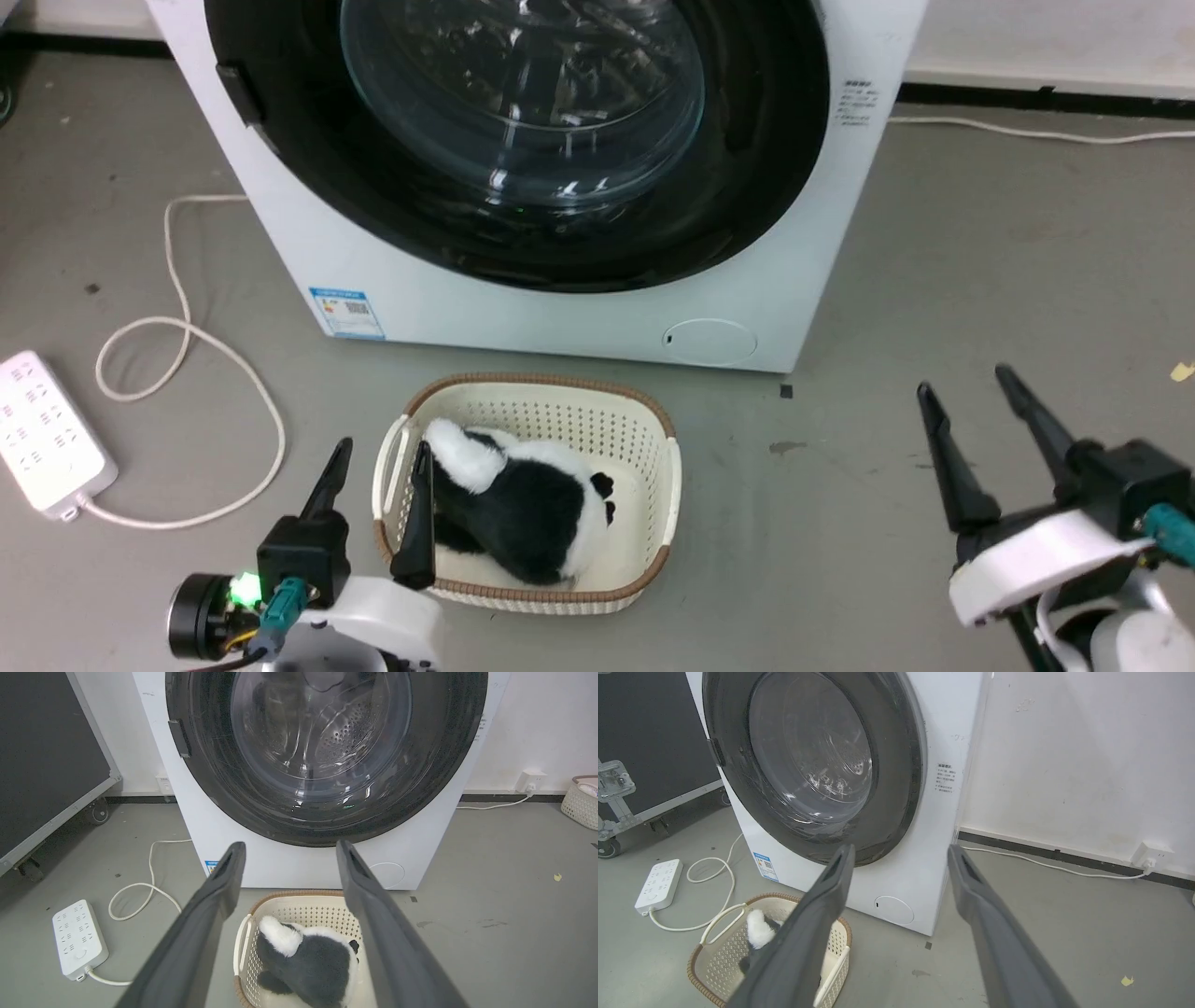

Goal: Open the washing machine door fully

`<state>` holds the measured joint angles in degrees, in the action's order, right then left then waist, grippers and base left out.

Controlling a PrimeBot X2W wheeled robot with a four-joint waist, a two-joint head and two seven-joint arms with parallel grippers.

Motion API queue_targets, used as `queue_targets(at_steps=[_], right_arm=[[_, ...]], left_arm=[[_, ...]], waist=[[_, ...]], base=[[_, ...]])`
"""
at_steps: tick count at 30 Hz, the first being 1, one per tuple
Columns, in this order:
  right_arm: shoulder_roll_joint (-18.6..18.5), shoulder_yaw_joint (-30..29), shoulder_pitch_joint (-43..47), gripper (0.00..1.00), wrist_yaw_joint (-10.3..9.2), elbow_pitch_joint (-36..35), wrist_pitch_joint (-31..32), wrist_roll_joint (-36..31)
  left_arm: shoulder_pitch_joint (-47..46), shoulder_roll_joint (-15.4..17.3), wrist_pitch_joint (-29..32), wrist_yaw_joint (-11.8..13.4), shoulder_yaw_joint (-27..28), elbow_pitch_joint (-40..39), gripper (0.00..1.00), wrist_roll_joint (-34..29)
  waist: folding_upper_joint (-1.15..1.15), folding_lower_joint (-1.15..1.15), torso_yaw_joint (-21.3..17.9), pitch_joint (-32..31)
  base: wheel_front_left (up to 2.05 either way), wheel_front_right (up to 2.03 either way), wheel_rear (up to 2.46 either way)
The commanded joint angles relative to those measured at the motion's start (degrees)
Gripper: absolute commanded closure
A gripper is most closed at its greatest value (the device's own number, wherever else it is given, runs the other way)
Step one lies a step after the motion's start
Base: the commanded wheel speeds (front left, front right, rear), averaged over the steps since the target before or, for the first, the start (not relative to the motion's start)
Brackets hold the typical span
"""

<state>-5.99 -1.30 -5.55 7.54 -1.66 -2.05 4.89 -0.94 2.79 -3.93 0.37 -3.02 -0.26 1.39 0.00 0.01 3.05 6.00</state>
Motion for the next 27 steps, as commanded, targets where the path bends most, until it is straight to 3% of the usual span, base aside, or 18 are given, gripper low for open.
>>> queue_targets(at_steps=[1,4,5,6,7,17,27], right_arm=[[-0.7,-0.2,-1.8,0.00,-0.02,-0.5,0.3,0.8],[-1.3,-0.3,-3.7,0.00,-0.02,-0.6,0.7,2.1],[-1.4,-0.4,-4.4,0.22,-0.02,-0.6,0.8,2.6],[-1.5,-0.5,-5.0,0.67,-0.02,-0.5,1.0,3.0],[-1.8,-0.5,-5.7,1.00,-0.02,-0.4,1.1,3.4],[-2.4,-2.3,-13.9,1.00,-0.02,1.4,3.2,7.9],[-0.3,-8.8,-27.4,1.00,-0.03,9.6,9.4,15.8]], left_arm=[[-1.1,0.0,-0.7,0.3,-0.3,-0.5,0.00,0.3],[-1.5,0.0,-1.0,0.4,-0.7,-0.7,0.00,0.4],[-1.6,0.0,-1.1,0.5,-0.8,-0.7,0.00,0.5],[-1.8,0.0,-1.3,0.5,-0.9,-0.8,0.00,0.5],[-1.9,0.0,-1.4,0.6,-1.1,-0.8,0.00,0.6],[-3.3,0.0,-2.6,1.3,-2.6,-1.2,0.00,1.4],[-5.0,0.0,-4.0,2.0,-4.2,-1.8,0.00,2.2]], waist=[[0.00,-0.01,0.5,0.6],[0.00,-0.01,1.0,1.5],[0.00,-0.01,1.2,1.9],[0.00,-0.01,1.4,2.2],[0.00,-0.01,1.6,2.5],[0.00,-0.01,3.7,5.6],[0.00,-0.01,6.3,9.2]], base=[[0.00,0.00,0.00],[0.00,0.00,0.00],[0.00,0.00,0.00],[0.00,0.00,0.00],[0.00,0.00,0.00],[0.00,0.00,0.00],[0.00,0.00,0.00]])
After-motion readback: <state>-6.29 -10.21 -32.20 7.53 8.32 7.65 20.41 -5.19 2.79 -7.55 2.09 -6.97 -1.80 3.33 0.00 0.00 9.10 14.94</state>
